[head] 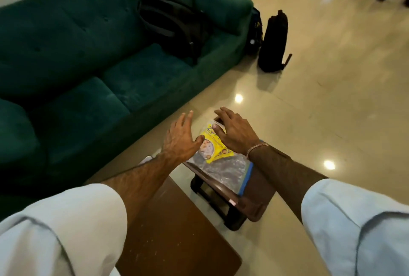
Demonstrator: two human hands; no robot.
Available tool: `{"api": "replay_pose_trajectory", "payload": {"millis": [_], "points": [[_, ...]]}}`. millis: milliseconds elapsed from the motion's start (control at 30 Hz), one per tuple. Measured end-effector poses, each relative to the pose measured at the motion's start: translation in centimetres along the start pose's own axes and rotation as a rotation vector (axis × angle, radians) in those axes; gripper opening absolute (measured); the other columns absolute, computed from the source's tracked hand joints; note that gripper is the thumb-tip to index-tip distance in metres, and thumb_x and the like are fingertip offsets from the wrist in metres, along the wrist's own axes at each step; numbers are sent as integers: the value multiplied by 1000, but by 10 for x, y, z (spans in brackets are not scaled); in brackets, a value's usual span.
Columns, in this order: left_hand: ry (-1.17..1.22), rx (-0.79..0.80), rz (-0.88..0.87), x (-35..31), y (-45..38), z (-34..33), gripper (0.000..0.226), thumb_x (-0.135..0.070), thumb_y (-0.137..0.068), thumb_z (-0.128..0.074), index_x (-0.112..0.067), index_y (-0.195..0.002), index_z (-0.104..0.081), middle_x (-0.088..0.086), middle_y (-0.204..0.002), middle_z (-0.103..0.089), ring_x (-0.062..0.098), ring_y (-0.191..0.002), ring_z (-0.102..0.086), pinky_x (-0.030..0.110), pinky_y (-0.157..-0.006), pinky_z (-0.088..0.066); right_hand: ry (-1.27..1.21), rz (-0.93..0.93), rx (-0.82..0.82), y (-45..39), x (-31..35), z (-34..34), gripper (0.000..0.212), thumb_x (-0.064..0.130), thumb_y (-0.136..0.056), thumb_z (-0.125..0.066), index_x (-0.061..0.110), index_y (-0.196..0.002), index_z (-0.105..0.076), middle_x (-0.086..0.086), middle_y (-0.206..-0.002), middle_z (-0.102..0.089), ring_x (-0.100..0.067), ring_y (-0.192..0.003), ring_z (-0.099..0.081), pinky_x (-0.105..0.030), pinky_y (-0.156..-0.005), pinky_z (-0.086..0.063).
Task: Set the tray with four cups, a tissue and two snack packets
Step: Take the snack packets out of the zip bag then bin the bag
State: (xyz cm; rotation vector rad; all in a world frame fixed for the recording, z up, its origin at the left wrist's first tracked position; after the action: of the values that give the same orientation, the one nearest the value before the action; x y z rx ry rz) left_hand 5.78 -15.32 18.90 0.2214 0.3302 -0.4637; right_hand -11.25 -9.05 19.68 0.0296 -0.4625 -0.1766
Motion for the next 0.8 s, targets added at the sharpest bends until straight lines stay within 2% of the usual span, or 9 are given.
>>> {"api": "replay_pose_trajectory", "payload": {"millis": [133,267,467,633,733,800], "points": [[0,105,-44,-18,-14,-69,87,-53,-88,-58,-20,-156,-17,9,-162,-24,31,-147,-26,49,-116,-31,-4,-80,24,16,-62,-31,54,47,-99,-41,23,-147,-35,-4,-157,-34,-36,-129,-47,-51,-102,-41],[-26,209,-64,-32,-22,-130,85,-57,-89,-54,-23,-157,-15,9,-163,-22,33,-146,-26,56,-114,-31,-17,-164,75,31,-117,-67,60,53,-98,-36,21,-149,-32,-5,-158,-32,-32,-137,-41,-52,-109,-37],[-34,299,-104,-44,-29,-202,85,-54,-88,-57,-20,-156,-19,8,-161,-23,33,-142,-31,53,-112,-35,-8,-256,161,49,-175,-112,61,56,-98,-32,25,-151,-27,-6,-162,-25,-34,-138,-38,-58,-109,-35],[-76,287,-132,-57,-32,-247,81,-56,-83,-59,-21,-150,-29,10,-155,-30,31,-140,-31,50,-111,-36,-13,-299,173,57,-205,-142,60,54,-99,-34,24,-149,-28,-5,-161,-25,-32,-137,-39,-54,-110,-35],[-91,201,-179,-68,-29,-266,73,-56,-80,-61,-23,-142,-38,10,-144,-37,29,-133,-34,47,-105,-39,-47,-328,145,61,-217,-154,56,50,-98,-37,20,-145,-35,-8,-153,-35,-33,-130,-44,-54,-105,-40],[-105,184,-196,-75,-26,-276,79,-63,-77,-61,-24,-140,-36,10,-139,-38,29,-128,-37,46,-102,-40,-92,-349,124,63,-222,-162,50,43,-99,-41,17,-142,-39,-9,-145,-42,-31,-125,-47,-51,-103,-42]]}}
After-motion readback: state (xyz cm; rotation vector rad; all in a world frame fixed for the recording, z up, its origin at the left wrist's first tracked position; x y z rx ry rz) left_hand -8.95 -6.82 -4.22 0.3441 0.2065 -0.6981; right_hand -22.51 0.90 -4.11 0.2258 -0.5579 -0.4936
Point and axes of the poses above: each hand's wrist, its own y-axis away from the middle knuckle, its own z-axis out of the back of the hand, x = y × z, the point moved 3 cm from there along -y, towards the middle knuckle
